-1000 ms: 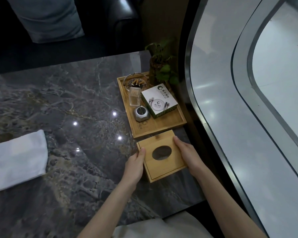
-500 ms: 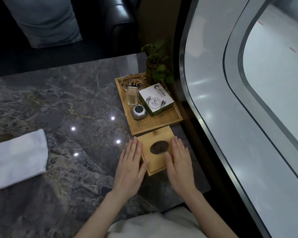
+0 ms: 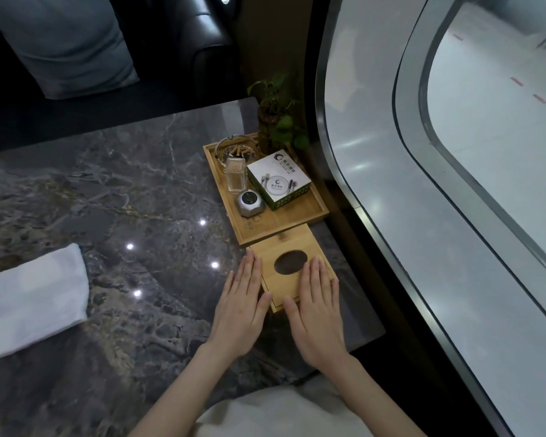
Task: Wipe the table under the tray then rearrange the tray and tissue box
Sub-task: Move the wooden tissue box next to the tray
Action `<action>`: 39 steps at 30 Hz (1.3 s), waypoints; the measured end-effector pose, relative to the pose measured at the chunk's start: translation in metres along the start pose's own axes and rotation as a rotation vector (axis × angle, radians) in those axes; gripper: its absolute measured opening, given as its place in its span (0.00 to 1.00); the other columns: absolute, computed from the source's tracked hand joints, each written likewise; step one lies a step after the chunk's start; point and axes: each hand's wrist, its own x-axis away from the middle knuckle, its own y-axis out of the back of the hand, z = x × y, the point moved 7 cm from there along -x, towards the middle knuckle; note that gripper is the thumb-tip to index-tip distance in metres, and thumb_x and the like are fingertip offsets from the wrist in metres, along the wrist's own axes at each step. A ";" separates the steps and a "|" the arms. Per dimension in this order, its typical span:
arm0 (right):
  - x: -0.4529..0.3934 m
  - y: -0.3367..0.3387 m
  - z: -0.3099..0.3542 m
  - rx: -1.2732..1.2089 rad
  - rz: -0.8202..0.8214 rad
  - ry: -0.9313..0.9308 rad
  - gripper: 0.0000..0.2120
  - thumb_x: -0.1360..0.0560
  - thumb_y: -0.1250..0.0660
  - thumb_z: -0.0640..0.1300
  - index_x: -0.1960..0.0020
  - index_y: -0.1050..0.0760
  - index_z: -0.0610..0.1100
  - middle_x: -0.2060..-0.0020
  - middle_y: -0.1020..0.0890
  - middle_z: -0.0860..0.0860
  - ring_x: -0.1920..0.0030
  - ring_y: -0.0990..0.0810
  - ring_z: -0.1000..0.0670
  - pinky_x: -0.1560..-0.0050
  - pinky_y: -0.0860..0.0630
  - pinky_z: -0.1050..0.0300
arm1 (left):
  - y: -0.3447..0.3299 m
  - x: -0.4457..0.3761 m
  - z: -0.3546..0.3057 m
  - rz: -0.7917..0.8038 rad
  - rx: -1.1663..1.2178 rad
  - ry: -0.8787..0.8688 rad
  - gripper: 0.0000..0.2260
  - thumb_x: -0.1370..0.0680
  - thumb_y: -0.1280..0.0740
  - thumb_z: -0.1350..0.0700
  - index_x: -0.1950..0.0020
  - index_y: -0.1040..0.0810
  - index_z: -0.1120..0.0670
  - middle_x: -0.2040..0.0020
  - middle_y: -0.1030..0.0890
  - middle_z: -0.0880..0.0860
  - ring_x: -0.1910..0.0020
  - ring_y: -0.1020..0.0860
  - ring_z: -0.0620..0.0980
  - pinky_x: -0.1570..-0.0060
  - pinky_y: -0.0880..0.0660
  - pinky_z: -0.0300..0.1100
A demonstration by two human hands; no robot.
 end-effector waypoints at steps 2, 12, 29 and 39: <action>-0.002 0.001 -0.001 -0.012 -0.005 0.000 0.30 0.24 0.67 0.61 0.29 0.72 0.47 0.29 0.69 0.51 0.30 0.74 0.56 0.33 0.78 0.60 | 0.000 -0.003 -0.001 -0.001 0.002 -0.013 0.26 0.22 0.57 0.44 0.29 0.66 0.49 0.28 0.67 0.46 0.30 0.68 0.36 0.33 0.71 0.30; -0.013 0.005 -0.011 -0.042 -0.008 -0.019 0.30 0.26 0.68 0.61 0.30 0.72 0.48 0.30 0.71 0.53 0.30 0.74 0.56 0.31 0.74 0.58 | -0.001 -0.019 -0.008 0.016 0.071 -0.042 0.26 0.20 0.52 0.47 0.30 0.67 0.48 0.29 0.69 0.43 0.29 0.66 0.37 0.31 0.65 0.33; -0.035 0.021 -0.038 -0.072 -0.032 -0.050 0.29 0.25 0.66 0.62 0.31 0.75 0.50 0.33 0.75 0.57 0.31 0.76 0.59 0.33 0.77 0.61 | -0.013 -0.059 -0.029 0.021 0.017 -0.091 0.27 0.20 0.53 0.46 0.28 0.66 0.52 0.27 0.67 0.50 0.27 0.64 0.41 0.30 0.62 0.36; -0.046 0.024 -0.053 -0.098 -0.015 -0.031 0.30 0.25 0.65 0.63 0.30 0.72 0.51 0.29 0.70 0.55 0.31 0.75 0.60 0.35 0.77 0.62 | -0.021 -0.067 -0.037 -0.020 0.086 -0.078 0.27 0.21 0.54 0.45 0.31 0.70 0.48 0.29 0.71 0.46 0.28 0.64 0.41 0.29 0.59 0.38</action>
